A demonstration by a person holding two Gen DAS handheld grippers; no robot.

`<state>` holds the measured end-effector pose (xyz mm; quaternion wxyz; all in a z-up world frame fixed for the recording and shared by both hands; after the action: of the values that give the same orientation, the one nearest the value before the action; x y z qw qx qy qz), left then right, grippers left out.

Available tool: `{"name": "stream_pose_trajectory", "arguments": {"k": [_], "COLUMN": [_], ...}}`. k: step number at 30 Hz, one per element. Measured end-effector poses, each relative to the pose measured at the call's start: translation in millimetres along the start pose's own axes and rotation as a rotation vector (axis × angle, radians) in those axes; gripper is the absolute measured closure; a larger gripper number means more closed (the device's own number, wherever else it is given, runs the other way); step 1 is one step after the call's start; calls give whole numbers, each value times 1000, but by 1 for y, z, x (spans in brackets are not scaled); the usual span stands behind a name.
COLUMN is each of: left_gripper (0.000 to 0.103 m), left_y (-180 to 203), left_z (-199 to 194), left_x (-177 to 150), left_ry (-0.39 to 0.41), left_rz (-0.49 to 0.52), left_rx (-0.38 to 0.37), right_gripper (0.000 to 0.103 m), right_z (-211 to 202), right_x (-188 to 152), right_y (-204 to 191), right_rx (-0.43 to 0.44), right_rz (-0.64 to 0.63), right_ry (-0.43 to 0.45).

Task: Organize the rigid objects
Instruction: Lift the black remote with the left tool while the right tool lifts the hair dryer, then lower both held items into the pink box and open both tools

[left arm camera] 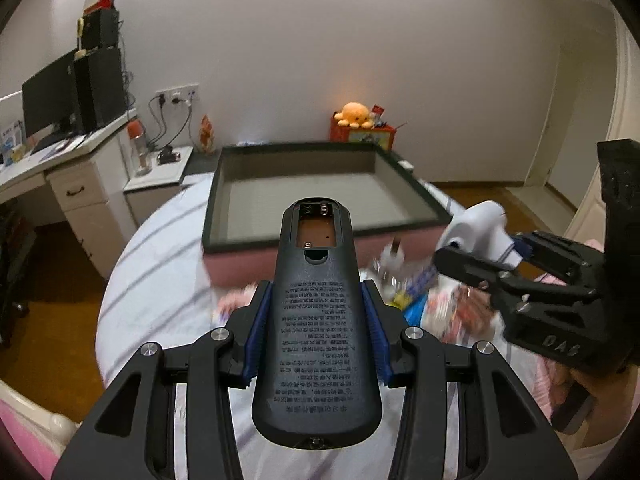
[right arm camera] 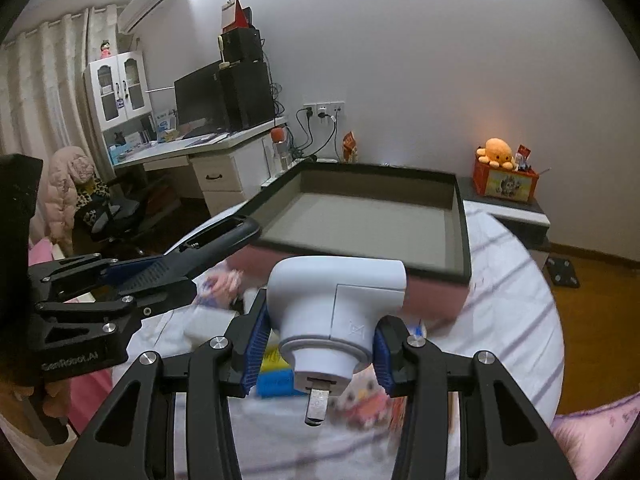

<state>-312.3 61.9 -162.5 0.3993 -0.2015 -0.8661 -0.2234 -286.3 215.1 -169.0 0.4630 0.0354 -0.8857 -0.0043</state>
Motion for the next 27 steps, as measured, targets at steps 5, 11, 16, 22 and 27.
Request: {"name": "stream_pose_trajectory", "arguments": {"k": [5, 11, 16, 22, 27], "left_gripper": [59, 59, 59, 59, 58], "left_y": [-7, -29, -49, -69, -77], "left_z": [23, 65, 98, 128, 143], "left_x": [33, 60, 68, 65, 59], "left_ry": [-7, -58, -103, -161, -170], "left_rz": [28, 25, 7, -24, -55], "left_rx": [-6, -5, -3, 6, 14], "right_gripper": [57, 57, 57, 57, 57], "right_z": [22, 66, 101, 138, 149], "right_x": [28, 55, 64, 58, 50], "right_y": [4, 8, 5, 3, 7], "right_rx": [-24, -65, -77, -85, -98], "right_rz": [-19, -59, -88, -109, -110], "right_ry": [-3, -50, -101, -176, -206]}}
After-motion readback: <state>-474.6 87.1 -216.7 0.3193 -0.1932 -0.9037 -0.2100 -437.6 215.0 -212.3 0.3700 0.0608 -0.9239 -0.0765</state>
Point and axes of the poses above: each gripper's, at about its wrist camera, not at the fingertips, and z roughly the way its jaws point, y to its right, x to its top, the point moved 3 cm from there along z, roughly the way its jaws point, and after that the axes turned 15 degrees about -x, right-handed, at the moved point
